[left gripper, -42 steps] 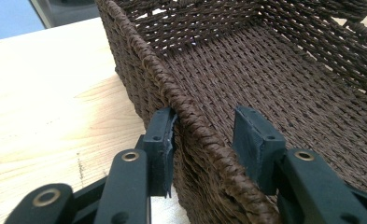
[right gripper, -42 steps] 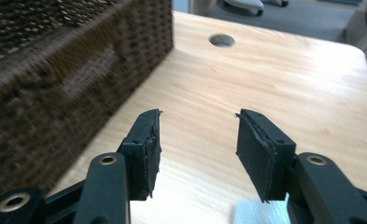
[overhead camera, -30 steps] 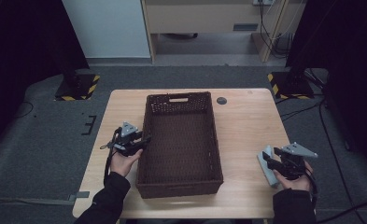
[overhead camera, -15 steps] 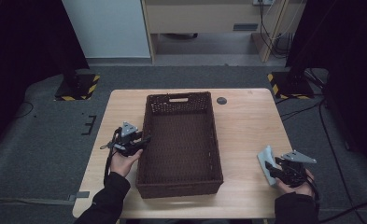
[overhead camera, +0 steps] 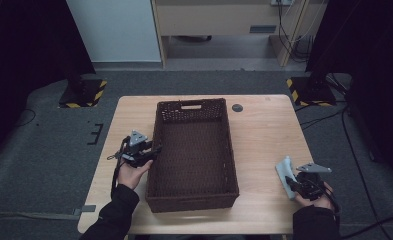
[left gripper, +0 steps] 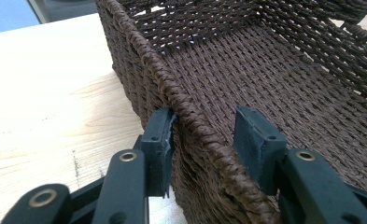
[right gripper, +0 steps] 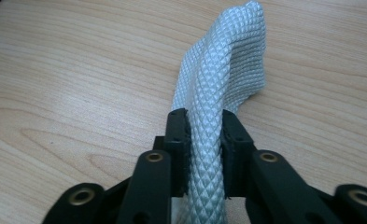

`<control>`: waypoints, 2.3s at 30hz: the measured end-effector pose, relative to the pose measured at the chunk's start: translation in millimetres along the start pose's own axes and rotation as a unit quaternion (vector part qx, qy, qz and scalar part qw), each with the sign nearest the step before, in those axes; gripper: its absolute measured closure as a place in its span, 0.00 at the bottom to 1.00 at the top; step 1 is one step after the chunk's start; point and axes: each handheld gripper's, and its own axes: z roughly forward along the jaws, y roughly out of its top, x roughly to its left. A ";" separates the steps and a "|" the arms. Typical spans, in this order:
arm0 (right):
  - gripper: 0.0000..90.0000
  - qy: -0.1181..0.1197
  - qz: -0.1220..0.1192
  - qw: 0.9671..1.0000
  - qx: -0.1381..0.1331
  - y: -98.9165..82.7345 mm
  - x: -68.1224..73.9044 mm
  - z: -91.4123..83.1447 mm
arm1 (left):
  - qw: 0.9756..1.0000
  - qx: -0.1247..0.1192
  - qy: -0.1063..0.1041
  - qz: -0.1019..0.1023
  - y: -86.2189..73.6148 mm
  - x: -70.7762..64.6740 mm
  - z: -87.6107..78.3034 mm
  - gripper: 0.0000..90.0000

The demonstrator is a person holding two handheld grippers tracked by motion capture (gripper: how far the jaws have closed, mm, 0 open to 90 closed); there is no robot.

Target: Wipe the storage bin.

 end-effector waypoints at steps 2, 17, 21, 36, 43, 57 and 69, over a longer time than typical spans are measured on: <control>0.89 0.000 0.001 1.000 0.001 0.9 -0.2 -0.7 | 1.000 -0.001 0.000 -0.001 0.2 -0.4 0.4 0.63; 0.92 0.035 0.007 0.998 -0.052 19.1 9.0 -11.3 | 1.000 0.003 0.004 -0.014 1.3 -3.5 -1.7 0.71; 0.92 0.038 0.001 0.997 -0.066 27.0 14.2 -11.8 | 1.000 0.005 0.006 -0.013 1.4 -4.2 -1.8 0.72; 0.92 0.058 -0.014 0.993 -0.102 54.4 32.7 -3.4 | 1.000 0.006 0.006 -0.012 1.8 -12.3 -1.4 0.72; 0.92 0.061 -0.010 0.991 -0.115 67.9 32.4 -0.5 | 1.000 0.005 0.004 -0.012 2.4 -17.5 0.3 0.71; 0.92 0.054 -0.009 0.989 -0.139 103.7 31.9 11.6 | 1.000 0.007 0.000 -0.001 3.7 -22.2 2.4 0.71; 0.92 0.069 -0.003 0.984 -0.163 133.7 39.8 23.5 | 1.000 0.007 -0.002 0.000 3.4 -22.4 2.2 0.71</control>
